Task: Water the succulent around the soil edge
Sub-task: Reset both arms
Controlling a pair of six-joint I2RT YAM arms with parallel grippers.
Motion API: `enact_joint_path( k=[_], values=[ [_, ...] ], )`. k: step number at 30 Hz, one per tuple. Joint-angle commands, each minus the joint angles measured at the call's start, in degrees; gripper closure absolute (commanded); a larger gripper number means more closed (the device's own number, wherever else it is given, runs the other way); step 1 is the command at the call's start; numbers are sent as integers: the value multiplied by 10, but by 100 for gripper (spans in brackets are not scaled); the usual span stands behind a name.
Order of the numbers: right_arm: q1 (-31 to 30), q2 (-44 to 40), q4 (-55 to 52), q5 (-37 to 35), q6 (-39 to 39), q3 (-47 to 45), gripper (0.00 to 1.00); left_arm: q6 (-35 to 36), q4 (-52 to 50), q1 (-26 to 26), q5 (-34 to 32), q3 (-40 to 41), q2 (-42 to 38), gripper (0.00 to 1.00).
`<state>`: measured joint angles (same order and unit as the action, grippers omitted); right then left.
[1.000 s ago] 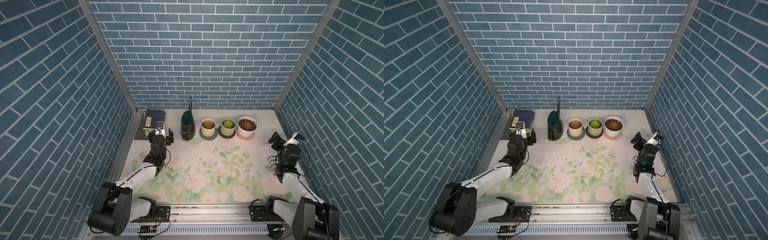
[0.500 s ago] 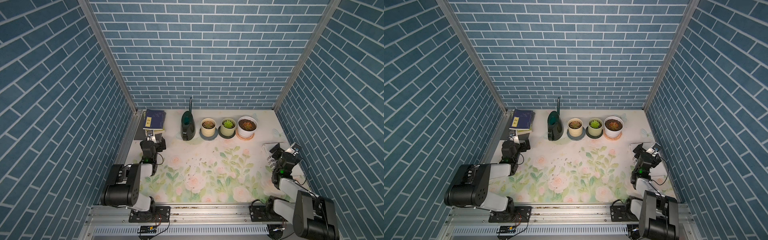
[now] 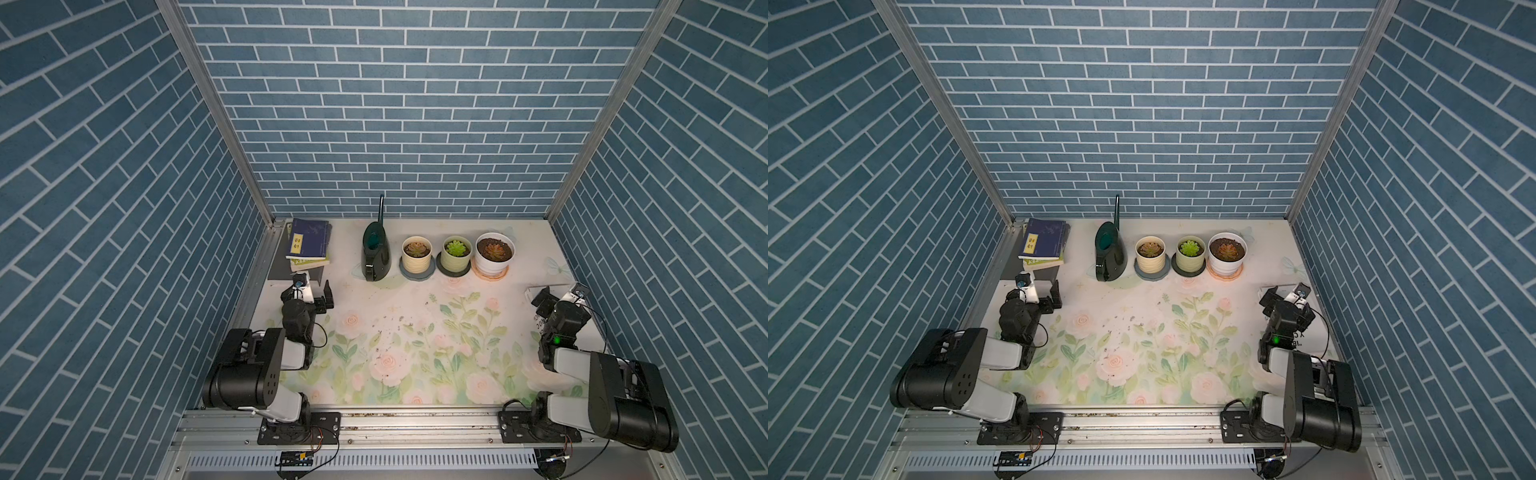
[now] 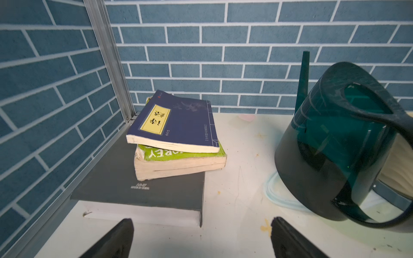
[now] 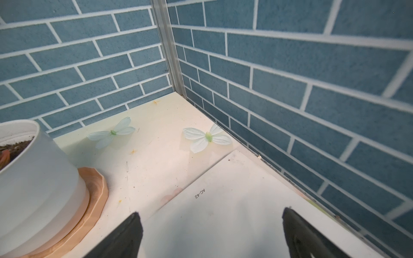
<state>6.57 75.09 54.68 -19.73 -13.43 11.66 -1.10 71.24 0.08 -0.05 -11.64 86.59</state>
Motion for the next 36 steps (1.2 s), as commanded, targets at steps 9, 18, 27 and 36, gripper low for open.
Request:
enact_joint_path(
  k=[9,18,27,36],
  values=[
    [-128,38,80,-86,169,21,1,-20,43,-39,-173,7,0,0],
    [-137,45,164,2,151,-9,0,-20,44,-39,-172,7,0,0],
    [-139,117,281,31,163,-44,1,-20,44,-39,-172,8,0,0],
    [-140,130,251,28,158,-17,1,-20,46,-39,-172,8,-1,0]
  ],
)
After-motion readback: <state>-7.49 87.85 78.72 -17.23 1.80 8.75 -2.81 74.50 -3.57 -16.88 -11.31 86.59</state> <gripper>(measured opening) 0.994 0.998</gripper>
